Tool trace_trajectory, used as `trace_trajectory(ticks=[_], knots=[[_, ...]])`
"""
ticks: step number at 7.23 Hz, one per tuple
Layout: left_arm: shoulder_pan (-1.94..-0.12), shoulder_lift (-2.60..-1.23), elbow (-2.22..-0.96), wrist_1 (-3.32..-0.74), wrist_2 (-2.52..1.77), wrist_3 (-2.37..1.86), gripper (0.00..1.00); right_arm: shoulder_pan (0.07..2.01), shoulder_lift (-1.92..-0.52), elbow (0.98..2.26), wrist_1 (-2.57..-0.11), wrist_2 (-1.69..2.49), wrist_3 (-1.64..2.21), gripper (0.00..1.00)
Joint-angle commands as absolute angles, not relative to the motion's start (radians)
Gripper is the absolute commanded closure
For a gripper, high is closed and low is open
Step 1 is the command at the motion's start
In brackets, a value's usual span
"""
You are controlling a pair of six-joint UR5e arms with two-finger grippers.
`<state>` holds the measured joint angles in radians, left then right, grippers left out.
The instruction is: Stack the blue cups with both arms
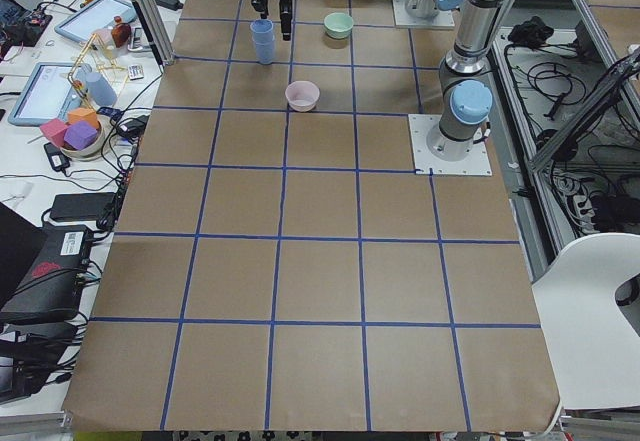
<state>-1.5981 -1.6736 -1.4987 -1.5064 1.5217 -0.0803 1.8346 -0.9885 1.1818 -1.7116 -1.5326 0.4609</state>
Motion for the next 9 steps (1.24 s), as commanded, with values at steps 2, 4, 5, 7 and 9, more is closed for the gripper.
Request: trace_trajectory(ticks=[2,4,5,7,9], knots=[[-1.598,-1.674,-1.499,-1.506,1.522,-0.08,0.0,1.778,-1.017,1.142,-1.698,-1.539,0.416,0.3],[-1.6,-1.674,-1.5,-1.508,1.523,-0.08,0.0,1.674,-1.095,1.147,-1.675,-1.548,0.216,0.0],[-1.6,-1.674,-1.5,-1.508,1.523,-0.081,0.0,1.631,-1.159,1.173,-1.584,-1.566,0.131,0.0],[-1.6,-1.672,-1.5,-1.508,1.523,-0.08,0.0,1.583,-1.353,1.355,-1.486,-1.617,0.025,0.0],[-1.6,-1.672,-1.5,-1.508,1.523,-0.081,0.0,1.578,-1.483,1.495,-1.617,-1.618,0.014,0.0]])
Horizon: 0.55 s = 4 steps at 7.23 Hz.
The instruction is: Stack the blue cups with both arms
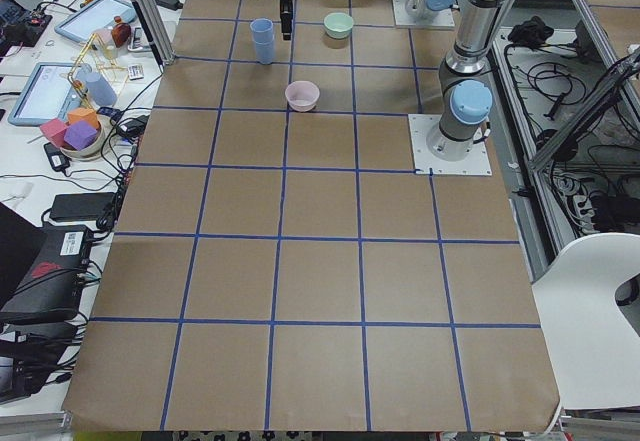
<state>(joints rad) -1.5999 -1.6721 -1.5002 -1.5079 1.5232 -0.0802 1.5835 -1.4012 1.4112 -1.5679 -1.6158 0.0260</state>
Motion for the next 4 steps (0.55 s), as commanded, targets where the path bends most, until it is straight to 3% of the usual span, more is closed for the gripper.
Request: trace_trajectory(ticks=[1,4], knots=[[-1.6,-1.672,-1.5,-1.508,1.523,-0.08,0.0,1.582,-1.489,1.503,-1.617,-1.602,0.017,0.0],[-1.6,-1.672,-1.502,-1.509,1.523,-0.081,0.0,1.575,-1.496,1.497,-1.618,-1.601,0.015,0.0]])
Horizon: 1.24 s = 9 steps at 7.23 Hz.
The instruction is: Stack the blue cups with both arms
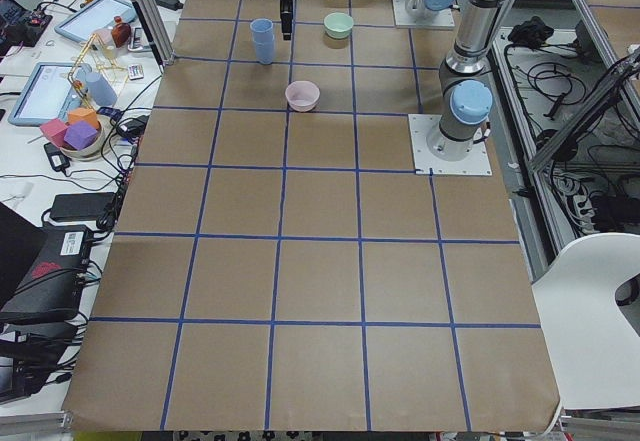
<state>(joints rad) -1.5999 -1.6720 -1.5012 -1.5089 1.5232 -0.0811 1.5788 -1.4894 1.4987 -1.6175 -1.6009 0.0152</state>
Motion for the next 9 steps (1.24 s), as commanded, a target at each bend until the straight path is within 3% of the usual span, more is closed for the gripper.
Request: trace_trajectory(ticks=[1,9], knots=[[-1.6,-1.672,-1.5,-1.508,1.523,-0.081,0.0,1.577,-1.496,1.497,-1.621,-1.598,0.015,0.0],[-1.6,-1.672,-1.5,-1.508,1.523,-0.081,0.0,1.578,-1.496,1.505,-1.637,-1.6,0.015,0.0]])
